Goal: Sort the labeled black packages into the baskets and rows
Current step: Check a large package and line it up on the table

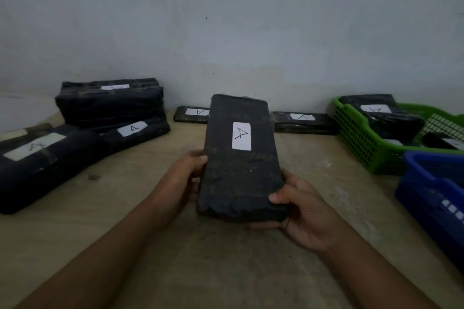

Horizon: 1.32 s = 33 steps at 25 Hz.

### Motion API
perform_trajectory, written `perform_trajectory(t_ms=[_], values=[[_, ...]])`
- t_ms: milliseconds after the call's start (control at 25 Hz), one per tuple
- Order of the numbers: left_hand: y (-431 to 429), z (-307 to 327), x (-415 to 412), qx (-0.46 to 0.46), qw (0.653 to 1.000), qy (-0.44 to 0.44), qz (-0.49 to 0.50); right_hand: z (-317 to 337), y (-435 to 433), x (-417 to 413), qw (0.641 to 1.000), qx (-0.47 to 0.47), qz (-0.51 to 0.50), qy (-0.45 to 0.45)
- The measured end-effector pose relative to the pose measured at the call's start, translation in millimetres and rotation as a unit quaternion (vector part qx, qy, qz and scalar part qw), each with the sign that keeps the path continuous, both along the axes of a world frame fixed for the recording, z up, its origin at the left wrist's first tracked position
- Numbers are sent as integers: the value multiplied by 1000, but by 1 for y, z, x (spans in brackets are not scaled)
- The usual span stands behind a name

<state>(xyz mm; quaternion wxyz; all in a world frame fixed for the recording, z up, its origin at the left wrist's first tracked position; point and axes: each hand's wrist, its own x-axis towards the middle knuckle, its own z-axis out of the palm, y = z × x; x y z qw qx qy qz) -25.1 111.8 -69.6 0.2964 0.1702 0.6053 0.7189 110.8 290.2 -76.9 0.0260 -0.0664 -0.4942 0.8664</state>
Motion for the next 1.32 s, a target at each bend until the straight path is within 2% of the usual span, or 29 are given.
perform_trajectory(t_ms=[120,200,360,480,560,640,760,880,1080,1200,1320], values=[[-11,8,-2,93,991,-95,11,0,-13,5,998,6,59,-21],[-14,11,0,104,984,-139,35,-3,-20,6,996,14,89,-29],[-13,14,4,88,985,-132,75,0,-12,5,993,34,109,-32],[-7,19,16,55,993,-96,41,14,-10,3,982,161,21,-93],[-1,15,24,-5,999,-38,10,18,-9,2,964,221,-73,-126],[5,12,34,-49,999,-3,-16,18,-6,0,961,208,-136,-124],[10,9,46,-60,997,5,-46,17,1,-1,959,164,-197,-118],[11,9,47,-63,996,2,-57,14,5,-2,954,164,-219,-120],[8,21,47,-33,992,-107,-58,10,1,-4,954,175,-210,-120],[8,24,45,-35,992,-119,-26,8,-5,-4,954,188,-195,-128],[8,25,45,-24,989,-139,-33,8,-4,-4,956,177,-195,-127]])
